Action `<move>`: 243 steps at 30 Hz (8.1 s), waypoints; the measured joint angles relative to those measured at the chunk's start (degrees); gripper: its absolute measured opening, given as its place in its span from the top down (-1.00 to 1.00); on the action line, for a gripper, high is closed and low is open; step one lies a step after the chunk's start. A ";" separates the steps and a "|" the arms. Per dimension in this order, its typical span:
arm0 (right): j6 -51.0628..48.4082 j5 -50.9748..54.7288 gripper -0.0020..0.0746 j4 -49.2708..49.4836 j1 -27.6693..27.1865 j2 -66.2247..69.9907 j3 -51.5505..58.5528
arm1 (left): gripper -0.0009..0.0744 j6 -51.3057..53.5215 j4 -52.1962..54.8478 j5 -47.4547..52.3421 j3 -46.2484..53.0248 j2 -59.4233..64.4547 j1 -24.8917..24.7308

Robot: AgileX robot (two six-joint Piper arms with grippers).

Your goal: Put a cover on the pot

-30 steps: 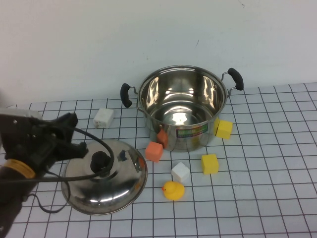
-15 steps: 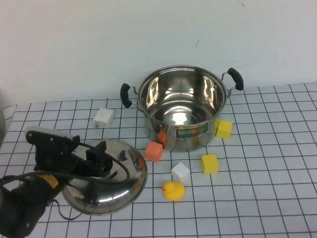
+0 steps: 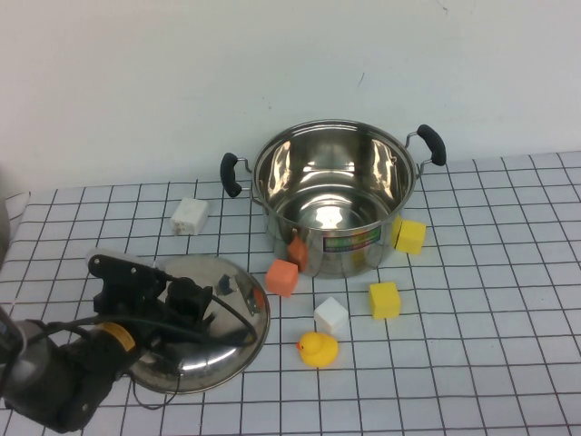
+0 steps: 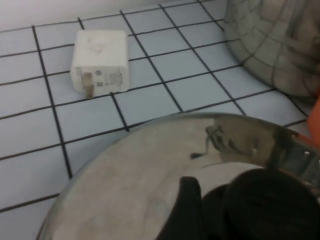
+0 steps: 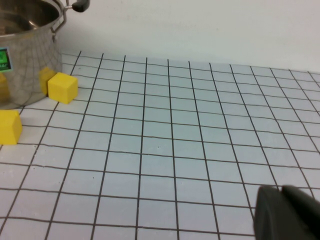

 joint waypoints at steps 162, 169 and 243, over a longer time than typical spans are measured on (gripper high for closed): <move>0.00 0.00 0.92 0.10 0.00 0.00 0.00 | 0.96 -85.17 83.65 62.24 -58.20 -25.16 -14.86; 0.00 0.00 0.92 0.10 0.00 0.00 0.00 | 0.98 -84.14 77.86 71.34 -40.10 -39.15 -14.86; 0.00 0.00 0.92 0.10 0.00 0.00 0.00 | 0.98 -36.52 4.84 82.09 29.91 -117.75 -0.83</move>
